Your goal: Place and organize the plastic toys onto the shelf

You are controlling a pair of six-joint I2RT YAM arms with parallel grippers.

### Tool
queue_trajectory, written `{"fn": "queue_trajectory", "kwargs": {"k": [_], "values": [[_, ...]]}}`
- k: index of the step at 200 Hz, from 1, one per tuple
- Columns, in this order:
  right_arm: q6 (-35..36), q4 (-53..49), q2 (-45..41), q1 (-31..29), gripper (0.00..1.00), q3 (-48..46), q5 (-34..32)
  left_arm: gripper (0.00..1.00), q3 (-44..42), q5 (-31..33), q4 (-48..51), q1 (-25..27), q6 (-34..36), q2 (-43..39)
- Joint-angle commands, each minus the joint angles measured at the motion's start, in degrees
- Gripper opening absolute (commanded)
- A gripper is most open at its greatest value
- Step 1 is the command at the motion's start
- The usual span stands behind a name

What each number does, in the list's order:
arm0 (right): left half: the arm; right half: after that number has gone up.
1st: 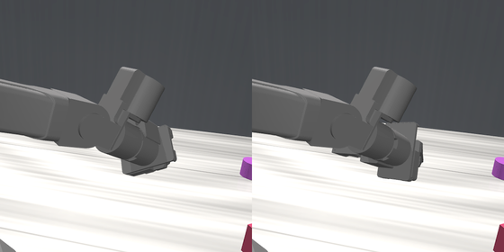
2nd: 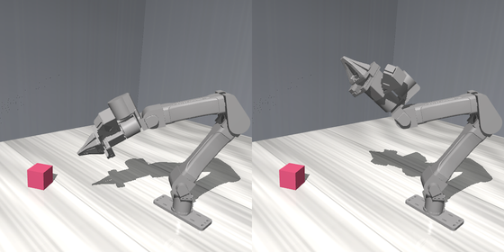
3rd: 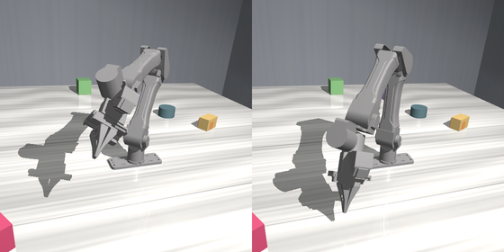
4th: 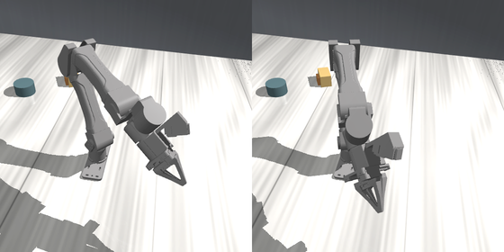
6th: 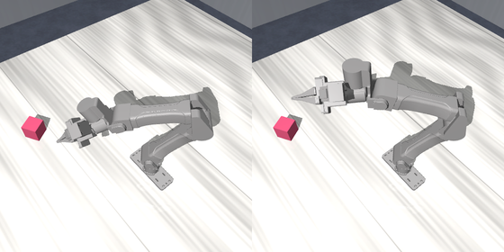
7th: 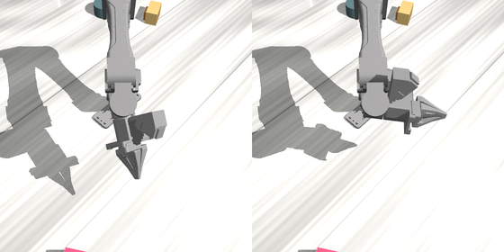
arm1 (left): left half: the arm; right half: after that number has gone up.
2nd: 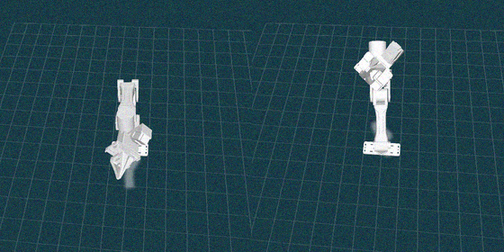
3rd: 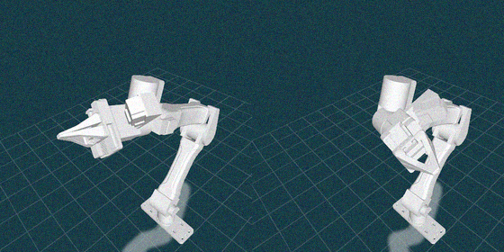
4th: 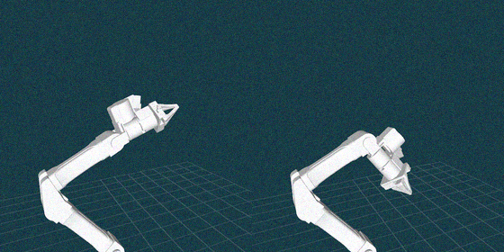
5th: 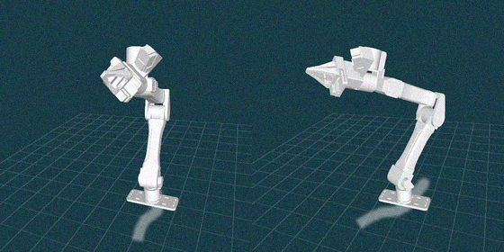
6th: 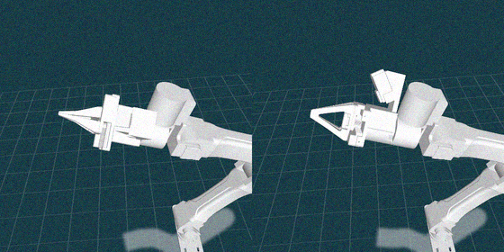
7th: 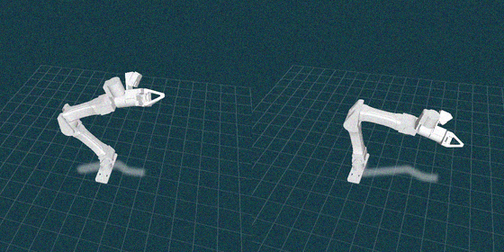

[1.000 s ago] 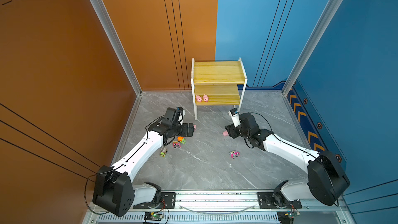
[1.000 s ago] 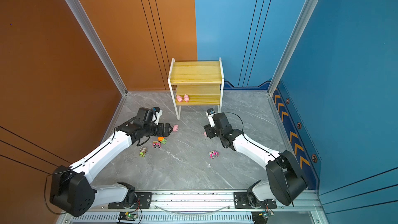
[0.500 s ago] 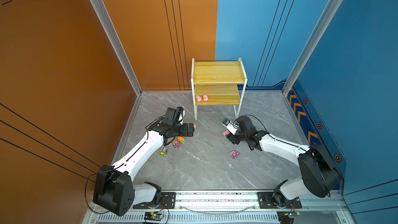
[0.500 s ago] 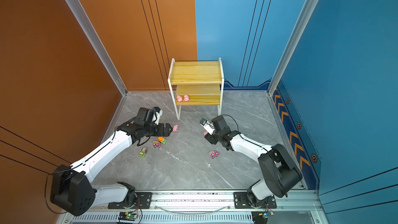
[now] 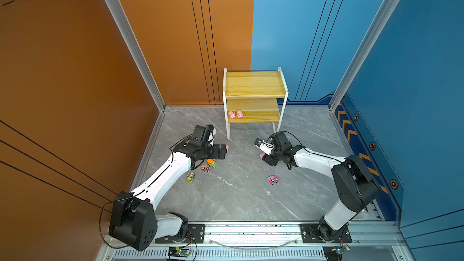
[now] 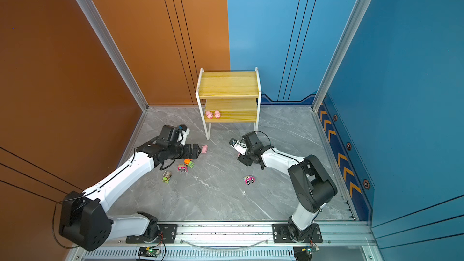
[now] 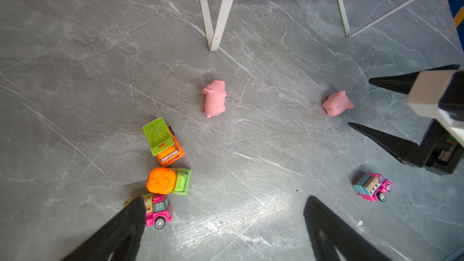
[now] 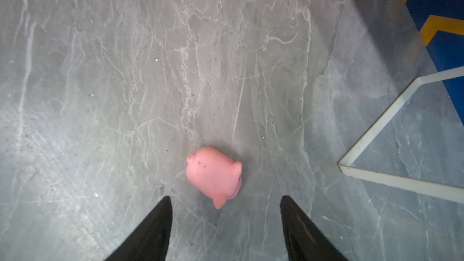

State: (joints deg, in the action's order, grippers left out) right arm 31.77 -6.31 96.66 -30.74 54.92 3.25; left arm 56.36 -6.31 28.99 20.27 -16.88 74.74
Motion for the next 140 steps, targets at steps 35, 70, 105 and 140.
{"fn": "queue_trajectory", "kwargs": {"k": [35, 70, 105, 140], "values": [[2.7, -3.5, 3.4, 0.7, 0.68, 3.8, 2.1, 0.99, 1.8, -1.3, 1.3, -0.7, 0.7, 0.8], [3.2, -4.2, 5.7, 0.9, 0.67, 5.5, 2.8, 0.99, 1.8, -1.2, 1.3, -0.9, 0.7, 0.9], [3.1, -4.8, 7.0, 1.0, 0.65, 6.2, 3.2, 0.99, 1.9, -1.3, 1.3, -1.0, 0.7, 1.2], [3.0, -6.3, 7.7, 1.0, 0.63, 7.2, 3.3, 0.99, 2.0, -1.6, 1.3, -1.1, 0.6, 1.4]]}}
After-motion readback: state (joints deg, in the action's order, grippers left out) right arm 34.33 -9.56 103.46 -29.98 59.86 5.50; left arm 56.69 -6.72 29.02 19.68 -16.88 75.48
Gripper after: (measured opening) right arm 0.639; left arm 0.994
